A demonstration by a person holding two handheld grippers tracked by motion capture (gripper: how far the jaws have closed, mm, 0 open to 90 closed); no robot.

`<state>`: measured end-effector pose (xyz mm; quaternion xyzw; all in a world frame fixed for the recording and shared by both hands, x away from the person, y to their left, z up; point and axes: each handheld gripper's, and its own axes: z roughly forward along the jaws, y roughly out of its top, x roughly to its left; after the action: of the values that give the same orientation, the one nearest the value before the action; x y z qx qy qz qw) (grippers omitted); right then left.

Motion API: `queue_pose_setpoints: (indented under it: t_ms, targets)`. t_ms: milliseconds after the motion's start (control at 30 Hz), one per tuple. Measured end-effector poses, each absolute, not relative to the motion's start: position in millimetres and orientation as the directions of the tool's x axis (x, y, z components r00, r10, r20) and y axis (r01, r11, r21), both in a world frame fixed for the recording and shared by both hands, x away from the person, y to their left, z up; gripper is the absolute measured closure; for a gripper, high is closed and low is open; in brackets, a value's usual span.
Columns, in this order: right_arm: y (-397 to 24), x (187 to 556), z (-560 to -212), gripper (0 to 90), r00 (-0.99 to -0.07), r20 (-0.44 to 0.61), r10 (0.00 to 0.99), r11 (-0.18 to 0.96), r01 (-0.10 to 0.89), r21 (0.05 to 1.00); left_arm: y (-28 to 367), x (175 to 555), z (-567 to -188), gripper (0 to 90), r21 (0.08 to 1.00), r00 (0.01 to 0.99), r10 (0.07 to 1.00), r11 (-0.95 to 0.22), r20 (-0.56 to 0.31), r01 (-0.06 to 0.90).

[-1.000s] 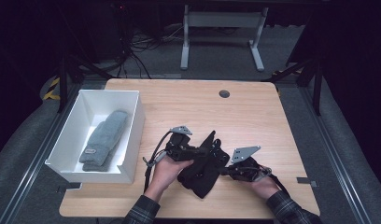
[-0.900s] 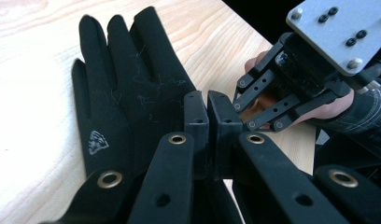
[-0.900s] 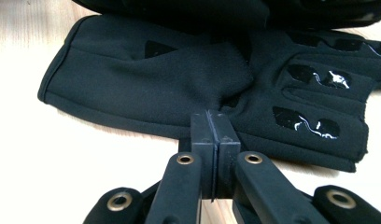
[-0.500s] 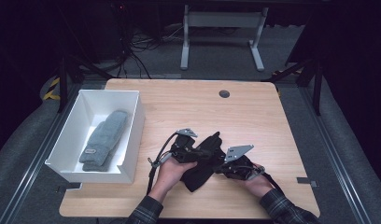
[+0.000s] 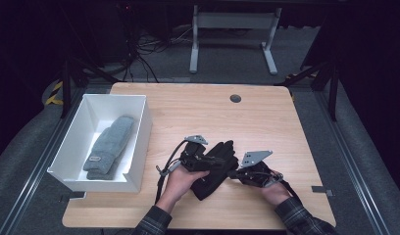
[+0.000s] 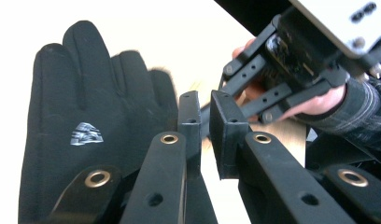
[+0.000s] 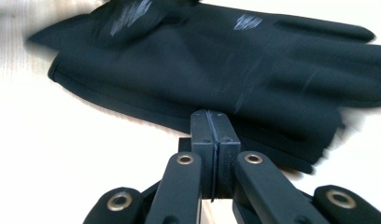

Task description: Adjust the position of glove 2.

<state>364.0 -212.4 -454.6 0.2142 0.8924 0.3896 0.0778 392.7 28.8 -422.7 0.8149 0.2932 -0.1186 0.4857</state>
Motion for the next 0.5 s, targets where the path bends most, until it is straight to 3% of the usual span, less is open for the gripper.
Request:
queue_pose_setpoints:
  t_ms: [100, 233, 400, 500]
  targets:
    - [-223.5, 363.0, -450.2, 90.0, -0.887, 0.018, 0.461, 0.596, 0.324, 0.734, 29.1, 390.5, -421.3, 89.6, 0.726, 0.812, 0.371, -0.377, -0.451, 0.576]
    - [-237.9, 362.7, -447.3, 90.0, -0.872, 0.009, 0.489, 0.586, 0.336, 0.737, 28.2, 387.7, -421.9, 90.0, 0.719, 0.821, 0.407, -0.417, -0.4, 0.556]
    - [-259.0, 365.9, -445.2, 74.2, -0.843, -0.01, 0.538, 0.57, 0.355, 0.741, 21.8, 382.4, -433.1, 90.0, 0.695, 0.824, 0.414, -0.456, -0.388, 0.556]
    - [-271.4, 369.1, -445.3, 56.7, -0.816, -0.03, 0.577, 0.553, 0.363, 0.75, 12.0, 376.8, -442.9, 90.0, 0.661, 0.835, 0.422, -0.519, -0.353, 0.542]
